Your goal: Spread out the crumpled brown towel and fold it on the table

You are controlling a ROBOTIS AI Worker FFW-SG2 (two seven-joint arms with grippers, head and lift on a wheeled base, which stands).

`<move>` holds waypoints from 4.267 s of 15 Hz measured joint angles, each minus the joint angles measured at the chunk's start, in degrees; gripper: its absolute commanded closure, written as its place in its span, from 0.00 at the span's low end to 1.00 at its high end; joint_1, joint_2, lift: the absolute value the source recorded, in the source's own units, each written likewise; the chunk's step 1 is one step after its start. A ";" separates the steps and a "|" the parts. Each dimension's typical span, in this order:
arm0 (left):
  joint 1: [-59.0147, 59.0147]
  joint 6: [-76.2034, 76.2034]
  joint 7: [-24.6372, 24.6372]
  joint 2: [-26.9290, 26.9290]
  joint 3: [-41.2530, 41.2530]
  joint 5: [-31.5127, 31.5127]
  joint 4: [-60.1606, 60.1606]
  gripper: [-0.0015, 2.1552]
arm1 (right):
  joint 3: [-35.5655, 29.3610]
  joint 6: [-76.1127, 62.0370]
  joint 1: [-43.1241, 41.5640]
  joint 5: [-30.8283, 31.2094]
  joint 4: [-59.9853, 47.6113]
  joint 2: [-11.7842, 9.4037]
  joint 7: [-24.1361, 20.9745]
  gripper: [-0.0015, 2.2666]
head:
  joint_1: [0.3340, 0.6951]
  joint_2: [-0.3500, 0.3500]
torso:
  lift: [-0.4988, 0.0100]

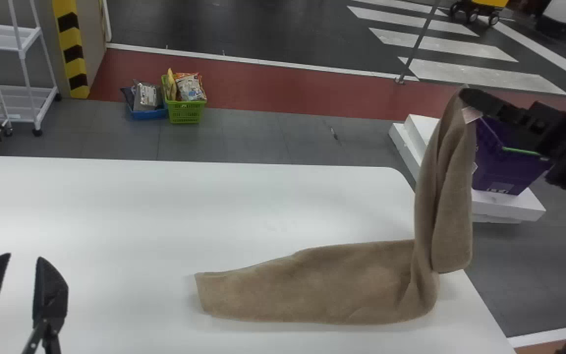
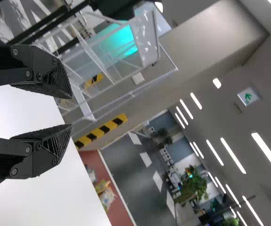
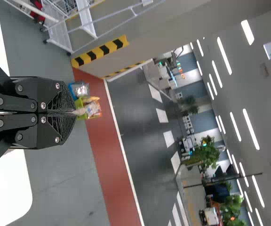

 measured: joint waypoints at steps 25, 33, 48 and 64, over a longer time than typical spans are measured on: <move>-15.70 5.90 -21.99 -5.71 -17.88 8.89 15.74 0.62 | -9.28 -7.63 15.75 -11.95 -6.26 3.68 0.26 0.05 | 1.00 0.00 | 0.73; -24.37 13.40 -17.83 -14.66 -19.85 14.62 25.34 0.62 | -8.96 -9.01 16.24 -12.25 -7.30 4.72 0.03 0.05 | 1.00 0.00 | 0.73; -27.88 25.16 -10.84 -15.03 -15.00 10.01 26.88 0.62 | -8.37 -10.81 16.83 -12.19 -7.10 4.63 -0.28 0.05 | 1.00 0.00 | 0.73; -21.54 24.81 -13.54 -14.20 -17.51 13.17 15.38 0.62 | -4.84 -11.55 16.20 -9.82 -6.62 4.57 -1.11 0.05 | 1.00 0.00 | 0.73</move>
